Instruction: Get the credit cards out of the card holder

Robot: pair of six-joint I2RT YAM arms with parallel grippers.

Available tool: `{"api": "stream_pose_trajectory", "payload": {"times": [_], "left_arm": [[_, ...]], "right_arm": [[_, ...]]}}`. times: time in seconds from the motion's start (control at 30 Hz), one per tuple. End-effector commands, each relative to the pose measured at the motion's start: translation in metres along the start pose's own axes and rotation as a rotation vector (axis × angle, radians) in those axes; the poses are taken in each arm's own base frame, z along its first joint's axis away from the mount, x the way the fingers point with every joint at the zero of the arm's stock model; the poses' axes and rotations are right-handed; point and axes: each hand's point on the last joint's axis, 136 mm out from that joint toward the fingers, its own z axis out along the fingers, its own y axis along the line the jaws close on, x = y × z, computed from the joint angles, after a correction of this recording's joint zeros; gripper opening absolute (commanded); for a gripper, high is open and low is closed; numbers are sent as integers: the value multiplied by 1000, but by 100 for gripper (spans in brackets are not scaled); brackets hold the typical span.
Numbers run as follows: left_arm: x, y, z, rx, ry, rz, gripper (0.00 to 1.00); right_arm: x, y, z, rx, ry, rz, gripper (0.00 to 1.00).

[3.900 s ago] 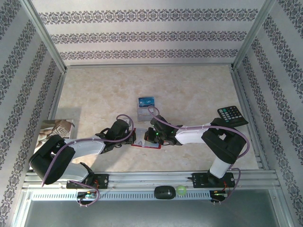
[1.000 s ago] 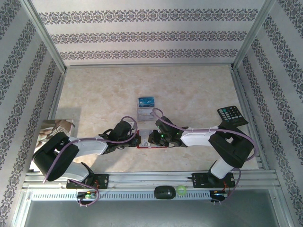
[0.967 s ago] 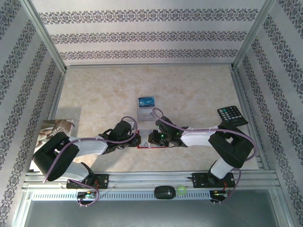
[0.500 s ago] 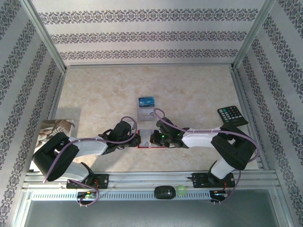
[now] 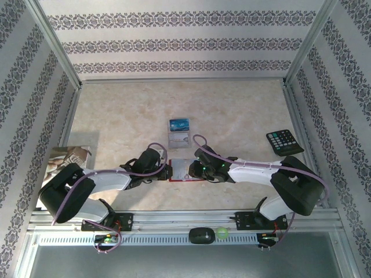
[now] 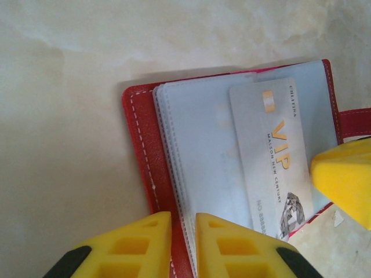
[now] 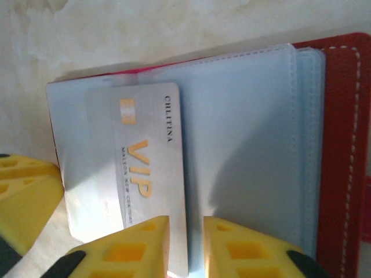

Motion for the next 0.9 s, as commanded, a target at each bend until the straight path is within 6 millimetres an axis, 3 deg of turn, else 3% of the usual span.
{"api": "stream_pose_trajectory", "payload": {"times": [0.0, 0.2, 0.43, 0.6, 0.87], "left_arm": [[-5, -5, -14, -11, -4, 33, 22], [-22, -26, -32, 19, -34, 87, 24], [-23, -59, 1, 95, 15, 107, 19], [-19, -47, 19, 43, 34, 94, 14], [-7, -25, 25, -33, 65, 73, 10]], "right_arm": [[-11, 10, -18, 8, -42, -82, 26], [-19, 24, -31, -38, -28, -160, 29], [-24, 33, -22, -100, 55, -196, 29], [-22, 27, -12, -89, 80, -173, 27], [-13, 18, 5, -88, 118, -124, 27]]}}
